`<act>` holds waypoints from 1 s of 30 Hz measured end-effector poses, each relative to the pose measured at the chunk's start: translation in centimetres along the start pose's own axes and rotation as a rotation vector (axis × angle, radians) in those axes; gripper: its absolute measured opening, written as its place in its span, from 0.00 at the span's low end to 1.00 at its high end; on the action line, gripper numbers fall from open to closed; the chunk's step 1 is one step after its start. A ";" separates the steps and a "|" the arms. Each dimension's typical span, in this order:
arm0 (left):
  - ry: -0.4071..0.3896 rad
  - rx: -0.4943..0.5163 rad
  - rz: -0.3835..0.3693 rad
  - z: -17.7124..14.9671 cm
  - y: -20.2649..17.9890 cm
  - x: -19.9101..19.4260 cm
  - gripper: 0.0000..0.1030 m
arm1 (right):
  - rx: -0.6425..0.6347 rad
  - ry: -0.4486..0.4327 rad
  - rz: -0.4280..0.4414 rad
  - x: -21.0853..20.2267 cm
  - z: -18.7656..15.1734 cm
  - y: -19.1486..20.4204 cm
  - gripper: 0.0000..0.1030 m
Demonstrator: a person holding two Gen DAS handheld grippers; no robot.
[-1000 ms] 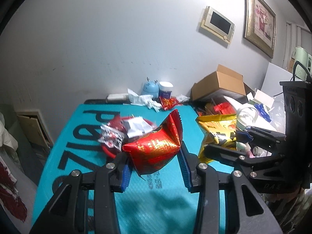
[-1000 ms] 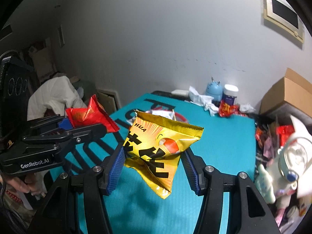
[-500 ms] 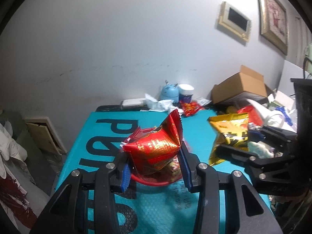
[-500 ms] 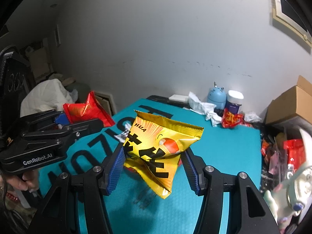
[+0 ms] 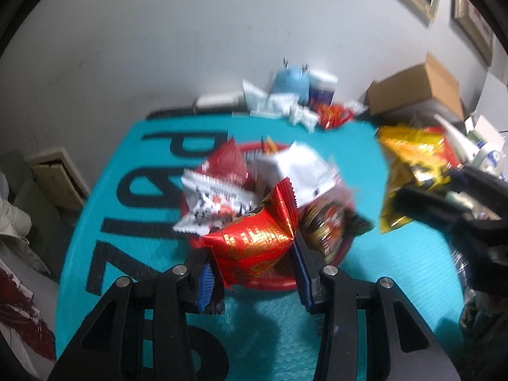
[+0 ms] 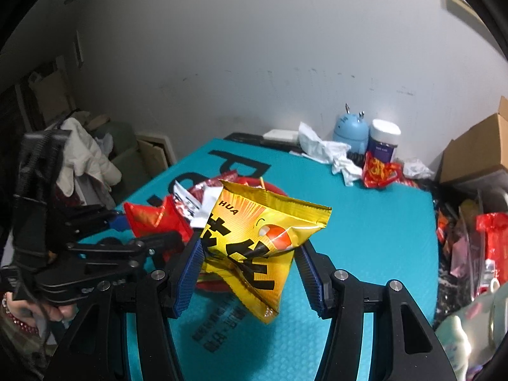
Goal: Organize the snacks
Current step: 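Open both tools over the basket to drop the red and yellow bags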
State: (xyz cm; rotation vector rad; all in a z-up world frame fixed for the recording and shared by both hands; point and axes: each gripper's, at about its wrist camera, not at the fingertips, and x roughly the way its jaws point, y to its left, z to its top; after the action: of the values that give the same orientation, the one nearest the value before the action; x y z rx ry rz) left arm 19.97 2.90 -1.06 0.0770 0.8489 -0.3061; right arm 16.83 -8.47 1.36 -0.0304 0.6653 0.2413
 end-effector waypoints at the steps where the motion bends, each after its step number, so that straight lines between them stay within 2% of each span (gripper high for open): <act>1: 0.014 -0.003 -0.001 -0.1 0.1 0.5 0.40 | 0.002 0.004 0.000 0.2 -0.1 -0.1 0.55; 5: 0.064 -0.018 -0.036 -0.3 0.3 2.1 0.40 | 0.008 0.014 0.006 0.6 -0.3 -0.3 0.55; 12: 0.089 0.008 -0.017 0.0 -0.3 3.2 0.40 | 0.009 0.018 0.008 0.8 -0.3 -0.3 0.55; 17: 0.096 -0.006 -0.034 0.3 -0.2 2.9 0.41 | 0.003 0.017 0.010 0.9 -0.2 -0.4 0.55; 19: 0.089 -0.012 -0.030 0.5 -0.1 2.5 0.45 | 0.002 0.019 0.015 0.9 -0.2 -0.4 0.56; 21: 0.065 -0.014 -0.027 0.7 -0.1 1.8 0.62 | 0.001 0.021 0.019 1.0 -0.1 -0.4 0.56; 23: 0.032 -0.017 -0.015 0.9 0.0 1.1 0.75 | -0.001 0.021 0.020 1.0 0.0 -0.4 0.56; 26: -0.015 -0.033 0.001 1.2 0.4 -0.1 0.76 | -0.003 0.021 0.021 1.1 0.1 -0.4 0.56; 30: -0.040 -0.045 0.012 1.8 1.1 -1.1 0.76 | -0.012 0.019 0.034 1.4 0.7 -0.1 0.56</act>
State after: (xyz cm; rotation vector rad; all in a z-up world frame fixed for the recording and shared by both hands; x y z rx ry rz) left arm 20.92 3.89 0.90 0.0337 0.8155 -0.2765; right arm 18.31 -8.21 1.09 -0.0332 0.6841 0.2784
